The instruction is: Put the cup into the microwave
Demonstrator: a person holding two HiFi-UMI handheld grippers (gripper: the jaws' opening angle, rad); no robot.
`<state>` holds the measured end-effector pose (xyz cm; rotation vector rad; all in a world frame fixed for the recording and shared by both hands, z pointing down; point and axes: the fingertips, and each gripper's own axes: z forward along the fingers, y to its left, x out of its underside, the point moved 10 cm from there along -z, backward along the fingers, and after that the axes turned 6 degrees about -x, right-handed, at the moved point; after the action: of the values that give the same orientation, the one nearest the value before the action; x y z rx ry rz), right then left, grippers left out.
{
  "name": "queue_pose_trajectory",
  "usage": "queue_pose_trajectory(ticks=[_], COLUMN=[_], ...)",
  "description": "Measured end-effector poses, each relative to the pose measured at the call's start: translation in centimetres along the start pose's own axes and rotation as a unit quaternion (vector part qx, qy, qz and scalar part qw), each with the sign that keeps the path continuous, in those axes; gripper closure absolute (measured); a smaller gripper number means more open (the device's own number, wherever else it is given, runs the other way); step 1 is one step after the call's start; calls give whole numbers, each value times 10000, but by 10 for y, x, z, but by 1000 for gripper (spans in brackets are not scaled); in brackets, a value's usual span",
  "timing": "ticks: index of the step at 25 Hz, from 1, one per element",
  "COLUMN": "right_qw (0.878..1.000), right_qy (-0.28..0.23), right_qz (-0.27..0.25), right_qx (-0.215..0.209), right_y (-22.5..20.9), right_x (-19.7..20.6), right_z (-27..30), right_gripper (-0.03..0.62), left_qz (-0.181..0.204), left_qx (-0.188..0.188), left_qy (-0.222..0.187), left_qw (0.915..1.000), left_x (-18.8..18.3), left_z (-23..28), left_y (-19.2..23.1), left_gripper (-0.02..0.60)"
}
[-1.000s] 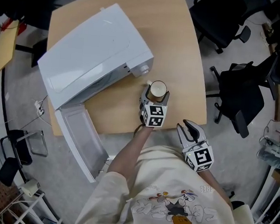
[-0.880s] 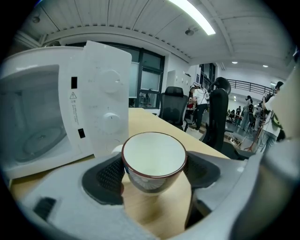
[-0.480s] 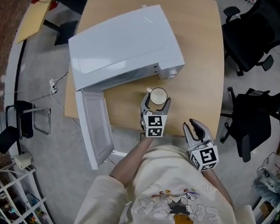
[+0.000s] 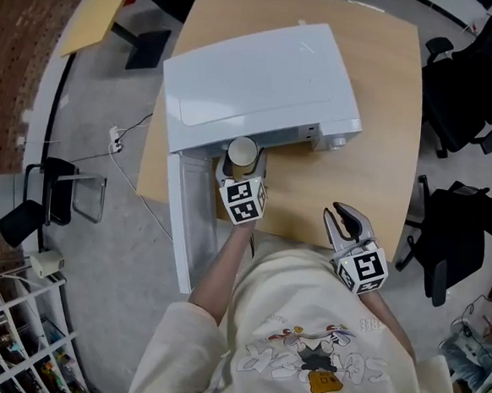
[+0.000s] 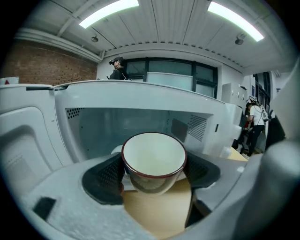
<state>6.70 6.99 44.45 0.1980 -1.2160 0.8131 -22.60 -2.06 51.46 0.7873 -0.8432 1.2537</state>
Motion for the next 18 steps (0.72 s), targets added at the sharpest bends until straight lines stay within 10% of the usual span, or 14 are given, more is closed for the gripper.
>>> queue_pose_trajectory(ticks=[18], right_qw=[9991], right_qy=[-42], right_qz=[-365], right_qx=[190], right_y=[13], right_x=[-19], right_z=[32], right_gripper=[511], left_qz=[-151], left_qx=[-474], left_qy=[32], left_qw=[9988], left_x=[-17], left_z=[80], left_y=[57], left_gripper=[190])
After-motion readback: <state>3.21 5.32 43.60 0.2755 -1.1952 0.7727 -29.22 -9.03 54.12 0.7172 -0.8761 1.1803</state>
